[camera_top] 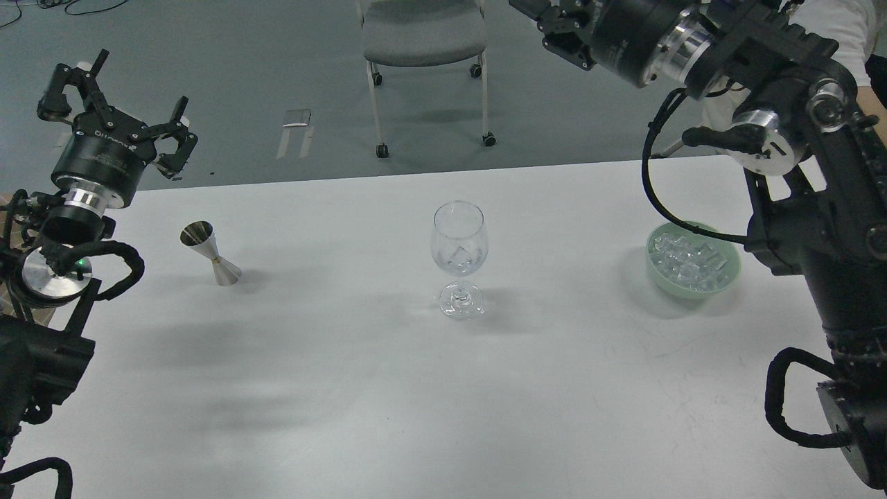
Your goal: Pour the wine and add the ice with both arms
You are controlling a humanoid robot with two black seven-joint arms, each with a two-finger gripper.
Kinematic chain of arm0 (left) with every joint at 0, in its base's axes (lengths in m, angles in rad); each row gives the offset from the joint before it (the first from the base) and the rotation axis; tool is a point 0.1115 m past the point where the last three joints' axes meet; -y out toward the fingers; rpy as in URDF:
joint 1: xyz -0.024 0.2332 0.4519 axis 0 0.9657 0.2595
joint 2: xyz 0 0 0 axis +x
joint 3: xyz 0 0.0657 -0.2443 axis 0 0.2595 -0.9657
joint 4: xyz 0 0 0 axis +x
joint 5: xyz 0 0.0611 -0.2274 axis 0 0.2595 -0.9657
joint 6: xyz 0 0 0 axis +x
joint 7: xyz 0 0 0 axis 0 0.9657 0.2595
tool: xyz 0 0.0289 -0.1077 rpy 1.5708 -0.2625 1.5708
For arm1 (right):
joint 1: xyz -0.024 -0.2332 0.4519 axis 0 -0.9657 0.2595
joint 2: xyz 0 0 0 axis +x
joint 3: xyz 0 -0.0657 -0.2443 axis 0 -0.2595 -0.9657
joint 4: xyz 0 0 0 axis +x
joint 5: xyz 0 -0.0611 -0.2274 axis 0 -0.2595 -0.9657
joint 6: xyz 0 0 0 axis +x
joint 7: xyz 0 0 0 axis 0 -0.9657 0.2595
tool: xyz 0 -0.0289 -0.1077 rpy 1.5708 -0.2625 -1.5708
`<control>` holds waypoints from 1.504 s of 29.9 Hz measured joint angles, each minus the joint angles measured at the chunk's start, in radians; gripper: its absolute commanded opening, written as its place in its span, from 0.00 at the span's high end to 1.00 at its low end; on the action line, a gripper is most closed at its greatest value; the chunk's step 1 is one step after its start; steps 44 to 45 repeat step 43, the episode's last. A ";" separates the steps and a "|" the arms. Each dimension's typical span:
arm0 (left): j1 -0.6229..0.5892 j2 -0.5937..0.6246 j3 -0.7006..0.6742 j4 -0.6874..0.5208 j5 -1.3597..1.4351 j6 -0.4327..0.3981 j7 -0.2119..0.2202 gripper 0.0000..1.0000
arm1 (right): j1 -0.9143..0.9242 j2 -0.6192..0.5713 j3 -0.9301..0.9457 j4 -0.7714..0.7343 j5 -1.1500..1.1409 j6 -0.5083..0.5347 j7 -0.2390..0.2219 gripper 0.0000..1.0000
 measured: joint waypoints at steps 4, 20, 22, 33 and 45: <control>0.000 -0.006 0.000 0.017 0.002 -0.008 0.004 0.01 | 0.014 0.009 0.095 -0.181 0.133 -0.014 0.003 0.00; -0.011 -0.018 0.003 0.021 0.006 -0.010 -0.003 0.01 | 0.045 0.042 0.196 -0.548 0.679 -0.020 0.000 0.00; -0.009 -0.018 0.003 0.021 0.006 -0.009 0.000 0.01 | 0.042 0.043 0.202 -0.574 0.684 -0.013 0.000 0.00; -0.004 -0.020 0.012 0.018 0.005 -0.007 -0.002 0.01 | -0.022 0.061 0.256 -0.597 0.724 0.030 0.029 0.00; -0.011 -0.037 0.012 0.018 0.005 -0.006 -0.007 0.01 | -0.004 0.056 0.265 -0.599 0.724 0.032 0.092 0.00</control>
